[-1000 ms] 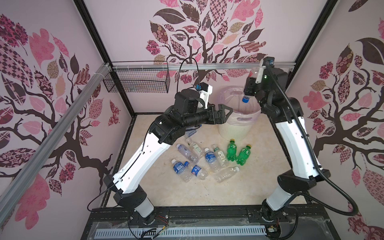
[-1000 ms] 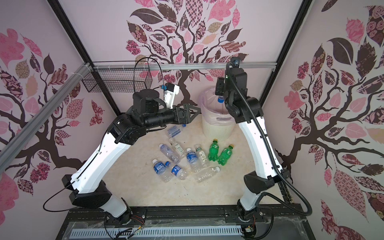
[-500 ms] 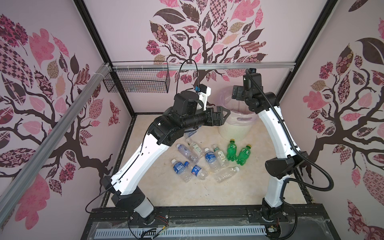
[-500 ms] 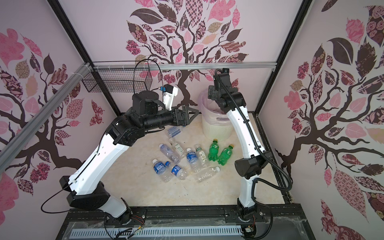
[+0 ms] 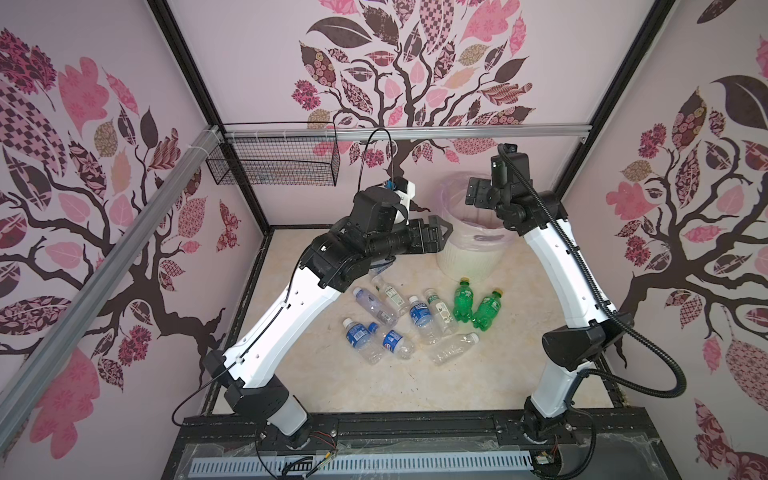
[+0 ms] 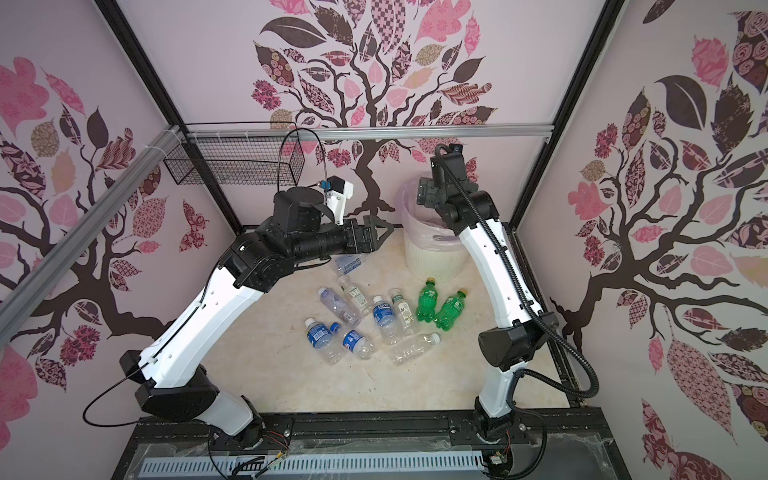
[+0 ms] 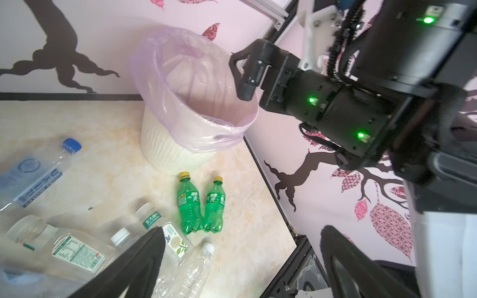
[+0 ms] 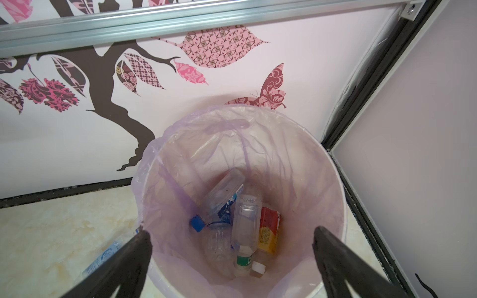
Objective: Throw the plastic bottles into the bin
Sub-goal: 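Withdraw the right gripper from the bin while the left gripper lowers toward the bottles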
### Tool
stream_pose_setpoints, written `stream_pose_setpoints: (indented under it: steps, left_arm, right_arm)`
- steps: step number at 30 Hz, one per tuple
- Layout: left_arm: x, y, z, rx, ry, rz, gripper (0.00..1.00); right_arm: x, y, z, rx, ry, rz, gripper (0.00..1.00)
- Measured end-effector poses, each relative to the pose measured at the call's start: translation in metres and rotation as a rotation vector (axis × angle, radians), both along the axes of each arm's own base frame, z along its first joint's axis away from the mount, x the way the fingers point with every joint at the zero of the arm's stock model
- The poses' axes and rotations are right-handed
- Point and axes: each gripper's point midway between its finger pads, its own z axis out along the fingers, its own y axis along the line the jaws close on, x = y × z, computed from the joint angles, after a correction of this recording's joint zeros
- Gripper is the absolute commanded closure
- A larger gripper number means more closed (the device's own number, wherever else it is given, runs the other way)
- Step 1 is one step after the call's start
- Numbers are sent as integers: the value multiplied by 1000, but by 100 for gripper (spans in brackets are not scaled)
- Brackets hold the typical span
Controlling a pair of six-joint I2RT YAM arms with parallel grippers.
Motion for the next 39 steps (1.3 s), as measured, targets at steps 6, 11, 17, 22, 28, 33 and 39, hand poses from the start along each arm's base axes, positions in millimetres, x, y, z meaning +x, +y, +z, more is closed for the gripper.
stream_pose_setpoints:
  steps: [6, 11, 17, 22, 28, 33, 39]
  left_arm:
    - [20, 32, -32, 37, 99, 138, 3]
    - [29, 72, -62, 74, 171, 262, 3]
    - [39, 113, -77, 101, 186, 370, 3]
    - [46, 137, -108, 174, 222, 415, 3]
    - [51, 172, -161, 257, 308, 474, 3]
    - [49, 194, -198, 337, 349, 499, 3]
    - [60, 201, -230, 453, 342, 459, 3]
  right_arm:
    - [-19, 22, -4, -6, 17, 64, 0]
    - [-35, 42, -12, 2, 41, 129, 1]
    - [-44, 65, -32, 31, 95, 198, 0]
    - [-49, 80, -53, 67, 151, 236, 0]
    - [-68, 119, -72, 60, 200, 324, 1]
    - [-87, 150, -74, 66, 208, 393, 1]
    - [-101, 168, -97, 88, 271, 423, 1]
